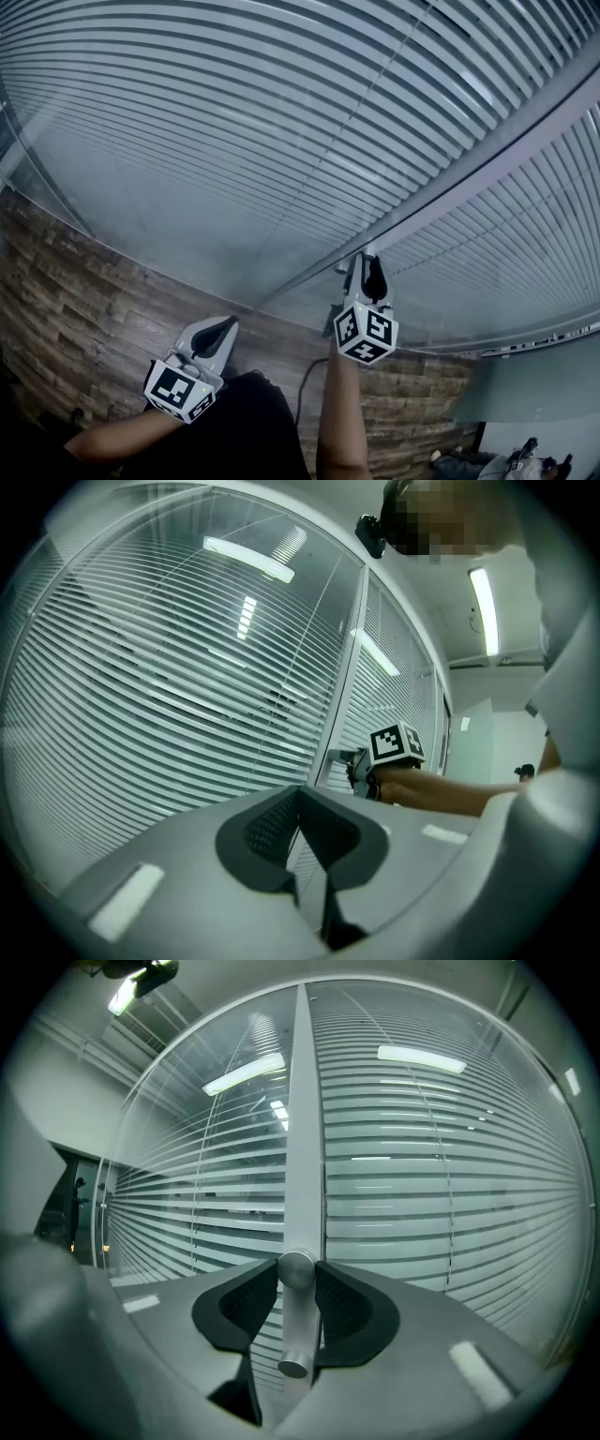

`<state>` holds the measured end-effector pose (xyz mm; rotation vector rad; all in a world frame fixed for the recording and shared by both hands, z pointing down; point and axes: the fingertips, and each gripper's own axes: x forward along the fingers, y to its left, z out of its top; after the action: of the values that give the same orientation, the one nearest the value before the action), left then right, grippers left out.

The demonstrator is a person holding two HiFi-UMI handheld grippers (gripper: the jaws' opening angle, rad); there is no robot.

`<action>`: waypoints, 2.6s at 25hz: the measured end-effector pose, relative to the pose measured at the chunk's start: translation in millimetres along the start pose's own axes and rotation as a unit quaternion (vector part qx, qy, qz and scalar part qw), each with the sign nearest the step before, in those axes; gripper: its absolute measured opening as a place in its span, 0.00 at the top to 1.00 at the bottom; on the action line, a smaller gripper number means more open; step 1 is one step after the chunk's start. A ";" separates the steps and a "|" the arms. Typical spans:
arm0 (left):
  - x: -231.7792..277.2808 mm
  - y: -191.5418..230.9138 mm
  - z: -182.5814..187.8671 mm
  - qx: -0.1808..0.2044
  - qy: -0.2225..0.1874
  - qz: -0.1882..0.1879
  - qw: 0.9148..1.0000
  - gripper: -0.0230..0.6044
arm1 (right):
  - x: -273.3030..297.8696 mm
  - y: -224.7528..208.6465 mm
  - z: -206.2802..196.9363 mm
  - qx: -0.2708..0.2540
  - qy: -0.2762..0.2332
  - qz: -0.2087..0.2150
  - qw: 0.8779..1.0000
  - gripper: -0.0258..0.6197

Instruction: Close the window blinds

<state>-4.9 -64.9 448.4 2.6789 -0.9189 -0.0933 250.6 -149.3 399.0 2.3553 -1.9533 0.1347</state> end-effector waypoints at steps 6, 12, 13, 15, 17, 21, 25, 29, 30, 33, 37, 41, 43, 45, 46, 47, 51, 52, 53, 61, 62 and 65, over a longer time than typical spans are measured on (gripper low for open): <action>1.3 -1.7 -1.5 0.000 0.000 -0.002 1.000 0.96 | 3.0 3.2 -0.1 -0.101 0.014 -0.007 0.995 0.76; -6.7 6.8 1.4 -0.008 -0.007 0.014 1.000 0.96 | 2.7 7.2 -0.8 -0.181 0.021 -0.010 0.983 0.76; -7.0 8.8 1.6 -0.010 -0.007 0.017 1.000 0.96 | 3.2 7.3 -1.4 -0.199 0.025 -0.012 0.980 0.76; -6.0 9.9 0.8 -0.011 -0.006 0.018 1.000 0.96 | 4.3 6.5 -1.9 -0.232 0.030 -0.017 0.972 0.76; -4.4 8.4 0.9 -0.012 -0.004 0.013 1.000 0.96 | 5.8 6.1 -1.4 -0.255 0.034 -0.020 0.966 0.76; -3.8 7.6 1.6 -0.010 -0.004 0.007 1.000 0.96 | 8.9 7.7 -2.2 -0.309 0.044 -0.028 0.950 0.76; -4.4 7.1 -0.4 -0.014 -0.004 0.006 1.000 0.96 | 7.0 7.4 -2.7 -0.377 0.049 -0.039 0.924 0.76; -6.3 11.7 0.2 -0.017 -0.005 0.008 1.000 0.96 | 7.9 8.5 -3.5 -0.372 0.051 -0.037 0.926 0.76; -6.6 12.4 -0.2 -0.017 -0.004 0.009 1.000 0.96 | 8.2 8.6 -3.2 -0.362 0.051 -0.034 0.930 0.76; -5.8 12.1 -2.8 -0.024 0.001 0.004 1.000 0.96 | 6.1 8.5 -1.3 -0.266 0.045 -0.017 0.963 0.75; -6.3 10.0 -7.1 -0.034 0.004 -0.003 0.999 0.96 | -2.7 10.1 -0.4 -0.054 0.008 0.015 0.998 0.69; -7.7 6.2 -7.3 -0.036 0.007 -0.006 0.999 0.96 | -6.2 7.7 4.0 0.047 -0.014 0.016 0.999 0.68; -9.1 5.5 -7.2 -0.034 0.007 -0.007 0.999 0.96 | -4.7 5.9 4.5 0.077 -0.019 0.011 0.997 0.69; -8.7 3.3 -7.2 -0.033 0.007 -0.008 0.999 0.96 | -3.5 1.0 5.3 0.102 -0.023 0.006 0.994 0.71; -8.7 2.7 -7.3 -0.033 0.005 -0.008 0.999 0.96 | -2.9 -1.0 6.3 0.109 -0.025 0.004 0.994 0.72; -8.7 2.5 -7.0 -0.034 0.005 -0.008 0.999 0.96 | -2.0 -1.6 7.6 0.113 -0.027 0.003 0.993 0.73; -9.7 2.5 -5.3 -0.033 0.005 -0.008 0.999 0.96 | -1.0 0.7 9.0 0.111 -0.023 0.000 0.994 0.76; -10.3 2.5 -5.6 -0.032 0.004 -0.008 0.999 0.96 | -1.5 0.7 8.6 0.109 -0.021 0.000 0.994 0.76; -10.8 2.6 -6.2 -0.031 0.003 -0.007 0.999 0.96 | -2.0 0.4 8.3 0.104 -0.019 0.000 0.994 0.76; -12.5 4.3 -5.7 -0.033 0.002 -0.004 0.999 0.96 | -2.8 5.0 8.6 -0.048 0.008 -0.010 0.999 0.77; -11.8 3.9 -5.6 -0.033 0.002 -0.003 0.999 0.96 | -2.8 4.5 9.2 -0.068 0.011 -0.012 0.998 0.77; -11.1 3.4 -5.3 -0.035 0.003 -0.004 0.999 0.96 | -2.9 5.6 10.1 -0.130 0.018 -0.019 0.991 0.77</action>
<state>-14.9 -59.3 454.0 2.6181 -0.8854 -0.1165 244.7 -148.7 388.7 2.2032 -1.7858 -0.0753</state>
